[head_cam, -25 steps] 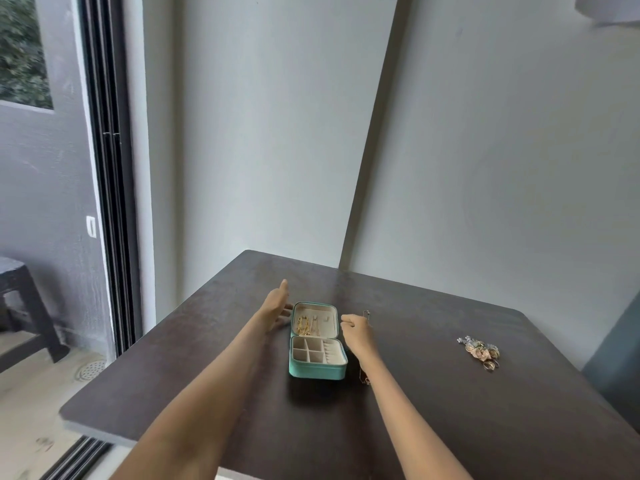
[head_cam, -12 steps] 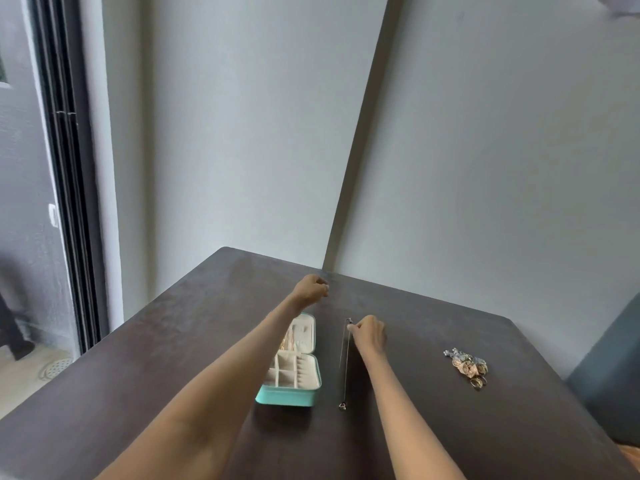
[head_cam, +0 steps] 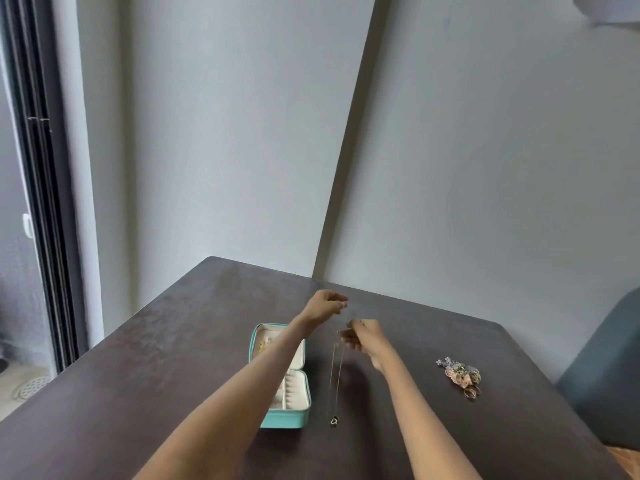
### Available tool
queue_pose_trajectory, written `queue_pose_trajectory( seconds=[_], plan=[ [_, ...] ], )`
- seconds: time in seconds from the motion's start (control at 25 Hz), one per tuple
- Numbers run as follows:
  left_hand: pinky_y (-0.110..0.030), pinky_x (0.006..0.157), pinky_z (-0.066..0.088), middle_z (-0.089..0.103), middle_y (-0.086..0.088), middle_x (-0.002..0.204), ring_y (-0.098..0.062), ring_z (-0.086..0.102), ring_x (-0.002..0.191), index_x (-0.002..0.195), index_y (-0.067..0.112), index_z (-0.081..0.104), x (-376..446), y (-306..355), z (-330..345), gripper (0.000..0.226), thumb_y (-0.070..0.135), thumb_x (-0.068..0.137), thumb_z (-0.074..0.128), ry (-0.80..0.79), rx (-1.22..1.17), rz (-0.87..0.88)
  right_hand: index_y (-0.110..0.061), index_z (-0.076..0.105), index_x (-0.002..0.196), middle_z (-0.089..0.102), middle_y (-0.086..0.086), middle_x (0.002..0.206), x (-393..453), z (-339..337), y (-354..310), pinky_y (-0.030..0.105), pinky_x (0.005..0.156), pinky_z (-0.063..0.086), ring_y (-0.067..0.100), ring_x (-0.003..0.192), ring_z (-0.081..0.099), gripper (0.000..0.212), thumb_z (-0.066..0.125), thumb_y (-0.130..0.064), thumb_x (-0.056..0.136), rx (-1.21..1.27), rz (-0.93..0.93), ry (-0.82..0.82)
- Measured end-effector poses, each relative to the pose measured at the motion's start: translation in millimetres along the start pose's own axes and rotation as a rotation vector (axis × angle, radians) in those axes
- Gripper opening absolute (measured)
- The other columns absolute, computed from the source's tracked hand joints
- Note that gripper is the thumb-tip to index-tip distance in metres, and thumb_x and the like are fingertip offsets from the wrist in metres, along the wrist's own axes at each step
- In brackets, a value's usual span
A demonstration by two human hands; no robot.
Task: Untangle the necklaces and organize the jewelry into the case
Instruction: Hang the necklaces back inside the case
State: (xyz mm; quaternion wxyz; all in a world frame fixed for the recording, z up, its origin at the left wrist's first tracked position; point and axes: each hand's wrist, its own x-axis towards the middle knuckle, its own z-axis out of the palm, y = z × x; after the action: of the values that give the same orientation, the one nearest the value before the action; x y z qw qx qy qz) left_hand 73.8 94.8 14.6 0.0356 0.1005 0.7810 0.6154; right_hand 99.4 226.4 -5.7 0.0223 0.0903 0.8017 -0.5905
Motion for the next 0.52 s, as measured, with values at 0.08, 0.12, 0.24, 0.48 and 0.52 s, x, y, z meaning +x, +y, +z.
queue_pose_trajectory(
  seconds=[0.08,0.12,0.24,0.48,0.52],
  plan=[
    [-0.019,0.072,0.044,0.062,-0.008,0.099,-0.016,0.056,0.08,0.12,0.0,0.057,-5,8,11,0.035,0.023,0.1,0.04,-0.112,-0.08,-0.052,-0.01,0.058,0.078,0.057,0.002,0.058,-12,-12,-13,0.021,0.05,0.047,0.011,0.049,0.052,0.026,0.041,-0.013,0.097,0.134,0.003,-0.079],
    [-0.026,0.075,0.044,0.061,-0.007,0.091,-0.017,0.056,0.077,0.119,0.001,0.056,-8,11,16,0.042,0.032,0.102,0.032,-0.172,-0.138,-0.094,-0.012,0.056,0.075,0.05,0.0,0.053,-18,-17,-19,0.02,0.047,0.045,0.009,0.044,0.047,0.027,0.041,-0.014,0.097,0.145,-0.013,-0.098],
    [-0.03,0.063,0.045,0.049,-0.006,0.07,-0.017,0.044,0.058,0.108,0.005,0.057,-17,14,20,0.058,0.048,0.101,0.019,-0.274,-0.23,-0.226,-0.012,0.054,0.076,0.035,-0.001,0.053,-29,-29,-27,0.02,0.041,0.036,0.01,0.042,0.035,0.021,0.044,-0.014,0.094,0.136,-0.04,-0.043],
    [-0.018,0.046,0.03,0.023,0.008,0.047,-0.007,0.02,0.039,0.068,0.018,0.044,-41,18,1,0.046,0.051,0.097,0.032,-0.499,-0.391,-0.283,-0.021,0.035,0.066,0.022,-0.002,0.056,-39,-42,-22,0.019,0.037,0.012,0.007,0.04,0.016,0.027,0.046,-0.012,0.089,0.044,-0.128,0.137],
    [-0.018,0.044,0.03,0.026,0.008,0.048,-0.007,0.022,0.04,0.068,0.019,0.045,-44,21,-2,0.04,0.046,0.096,0.039,-0.477,-0.51,-0.265,-0.023,0.031,0.062,0.021,-0.001,0.057,-42,-43,-19,0.02,0.039,0.012,0.009,0.043,0.015,0.032,0.047,-0.013,0.088,-0.041,-0.151,0.151]
  ],
)
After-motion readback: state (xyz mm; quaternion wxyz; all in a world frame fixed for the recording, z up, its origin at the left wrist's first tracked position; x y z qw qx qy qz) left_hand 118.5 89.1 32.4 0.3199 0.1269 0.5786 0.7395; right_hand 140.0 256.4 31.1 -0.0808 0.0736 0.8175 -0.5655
